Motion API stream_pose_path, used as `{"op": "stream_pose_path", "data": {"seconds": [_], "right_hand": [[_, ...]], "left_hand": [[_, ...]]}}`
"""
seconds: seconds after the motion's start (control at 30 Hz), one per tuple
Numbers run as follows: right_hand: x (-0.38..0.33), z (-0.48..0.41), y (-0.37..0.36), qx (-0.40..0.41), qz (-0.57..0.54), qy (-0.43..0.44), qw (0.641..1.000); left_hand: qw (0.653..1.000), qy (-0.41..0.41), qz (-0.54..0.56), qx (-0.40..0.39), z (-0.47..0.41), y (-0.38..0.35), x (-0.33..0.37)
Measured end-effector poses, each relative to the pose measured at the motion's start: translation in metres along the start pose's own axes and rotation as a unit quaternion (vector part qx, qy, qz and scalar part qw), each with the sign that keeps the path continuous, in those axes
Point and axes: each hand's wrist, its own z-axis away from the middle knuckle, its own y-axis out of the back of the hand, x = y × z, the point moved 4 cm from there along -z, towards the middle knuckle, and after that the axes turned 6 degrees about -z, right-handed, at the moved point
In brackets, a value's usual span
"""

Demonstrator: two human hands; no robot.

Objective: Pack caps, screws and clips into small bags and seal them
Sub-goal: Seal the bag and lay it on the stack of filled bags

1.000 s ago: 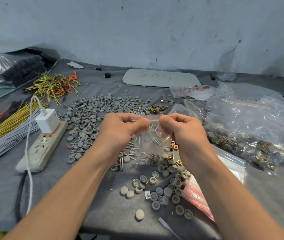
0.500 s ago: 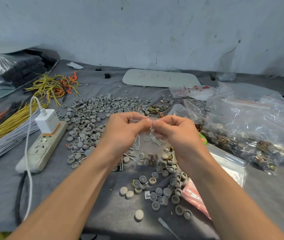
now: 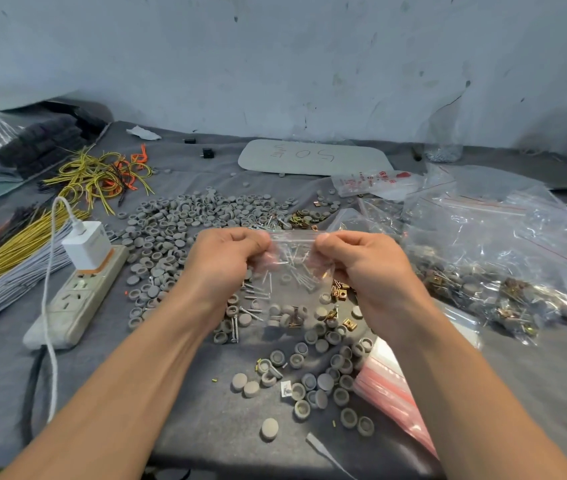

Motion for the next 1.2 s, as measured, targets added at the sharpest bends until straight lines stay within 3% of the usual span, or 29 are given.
{"op": "stream_pose_path", "data": {"seconds": [0.1, 0.17, 0.3, 0.43, 0.53, 0.67, 0.73, 0.87, 0.93, 1.03, 1.13, 1.2], "right_hand": [[-0.001, 0.008, -0.004, -0.149, 0.133, -0.038, 0.979], [0.002, 0.012, -0.004, -0.173, 0.203, -0.042, 0.963], [-0.009, 0.011, 0.006, -0.081, 0.149, 0.007, 0.985], [-0.02, 0.015, 0.03, -0.035, 0.118, 0.014, 0.992], [-0.028, 0.015, 0.062, 0.058, 0.104, 0.016, 0.993], [-0.032, 0.018, 0.12, 0.249, 0.123, 0.031, 0.96], [-0.028, 0.018, 0.142, 0.302, 0.089, 0.031, 0.949], [-0.018, 0.016, 0.169, 0.385, 0.041, 0.038, 0.921], [-0.018, 0.016, 0.175, 0.412, 0.068, 0.049, 0.907], [-0.026, 0.02, 0.171, 0.421, 0.162, 0.082, 0.888], [-0.029, 0.022, 0.163, 0.414, 0.191, 0.093, 0.885], [-0.024, 0.017, 0.163, 0.371, 0.191, 0.046, 0.908]], "left_hand": [[0.999, -0.024, 0.031, 0.002, -0.002, 0.003, 0.002], [0.998, -0.039, 0.047, -0.02, -0.003, 0.002, 0.004], [0.997, -0.072, 0.034, -0.027, 0.001, -0.005, 0.009], [0.99, -0.084, -0.004, -0.113, 0.012, -0.04, 0.023], [0.996, -0.037, 0.013, -0.079, 0.007, -0.078, 0.033], [0.994, -0.043, -0.056, -0.082, -0.011, -0.141, 0.047], [0.992, -0.061, -0.08, -0.073, -0.019, -0.174, 0.056], [0.989, -0.019, 0.036, -0.143, -0.024, -0.23, 0.049], [0.979, -0.099, -0.081, -0.16, -0.021, -0.242, 0.035], [0.93, -0.197, -0.258, -0.171, -0.01, -0.252, 0.02], [0.882, -0.242, -0.362, -0.182, -0.005, -0.26, 0.013], [0.865, -0.241, -0.402, -0.177, -0.006, -0.262, 0.013]]}}
